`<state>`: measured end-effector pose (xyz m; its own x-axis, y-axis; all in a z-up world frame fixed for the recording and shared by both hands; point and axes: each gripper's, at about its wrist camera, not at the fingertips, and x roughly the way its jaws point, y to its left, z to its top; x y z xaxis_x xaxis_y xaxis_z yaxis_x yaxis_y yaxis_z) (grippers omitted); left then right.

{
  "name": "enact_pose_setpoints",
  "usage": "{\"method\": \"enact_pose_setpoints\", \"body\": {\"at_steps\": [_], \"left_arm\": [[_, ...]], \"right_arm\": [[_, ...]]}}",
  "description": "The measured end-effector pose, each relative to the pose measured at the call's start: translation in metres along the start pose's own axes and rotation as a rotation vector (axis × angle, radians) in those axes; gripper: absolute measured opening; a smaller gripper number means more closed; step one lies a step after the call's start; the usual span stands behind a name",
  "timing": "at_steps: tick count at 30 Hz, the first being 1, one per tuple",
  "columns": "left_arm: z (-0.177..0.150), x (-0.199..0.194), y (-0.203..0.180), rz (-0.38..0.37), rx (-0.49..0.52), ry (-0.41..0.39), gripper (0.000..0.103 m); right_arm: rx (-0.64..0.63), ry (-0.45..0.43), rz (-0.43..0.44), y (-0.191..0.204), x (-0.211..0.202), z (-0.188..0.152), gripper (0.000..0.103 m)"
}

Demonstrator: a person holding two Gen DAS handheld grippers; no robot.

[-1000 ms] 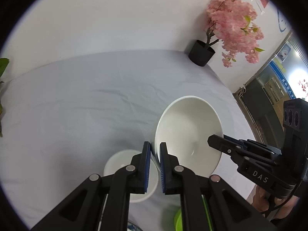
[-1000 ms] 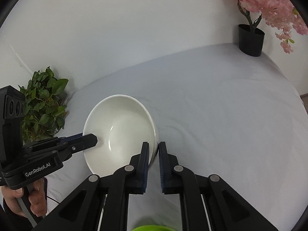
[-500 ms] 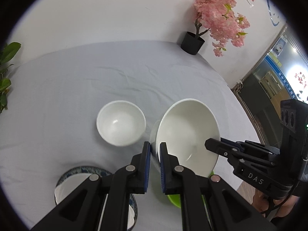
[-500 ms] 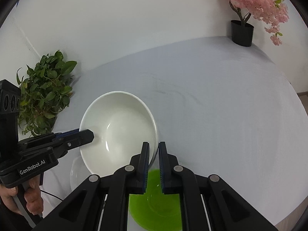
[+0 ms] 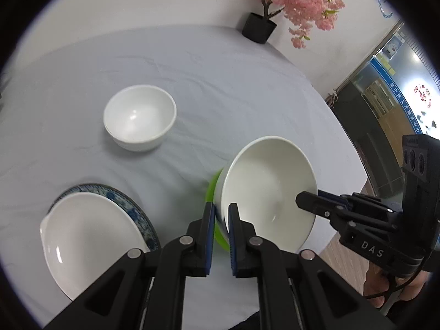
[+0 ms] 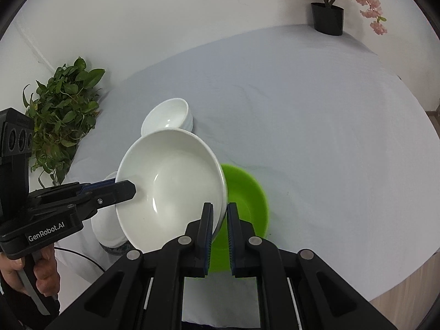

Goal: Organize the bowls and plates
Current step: 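Lower the large white bowl into the green bowl and open the right tool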

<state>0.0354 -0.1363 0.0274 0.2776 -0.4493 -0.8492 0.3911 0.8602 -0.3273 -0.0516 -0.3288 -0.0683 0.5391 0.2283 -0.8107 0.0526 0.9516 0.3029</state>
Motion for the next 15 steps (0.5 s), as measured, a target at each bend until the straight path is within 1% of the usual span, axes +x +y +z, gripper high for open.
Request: {"method": "enact_pose_setpoints", "body": {"at_steps": [5,11,15], "left_arm": [[-0.002,0.024,0.0,-0.019,-0.014,0.067,0.008],[-0.008,0.038,0.006,-0.019,-0.042,0.133,0.009],[-0.008,0.04,0.007,-0.02,-0.041,0.149,0.009]], "right_arm": [[0.011,0.023,-0.022,-0.015,0.003,-0.011,0.008],[0.021,0.073,-0.026,-0.023,0.016,-0.01,0.008],[0.035,0.088,-0.019,-0.023,0.022,-0.005,0.008]]}}
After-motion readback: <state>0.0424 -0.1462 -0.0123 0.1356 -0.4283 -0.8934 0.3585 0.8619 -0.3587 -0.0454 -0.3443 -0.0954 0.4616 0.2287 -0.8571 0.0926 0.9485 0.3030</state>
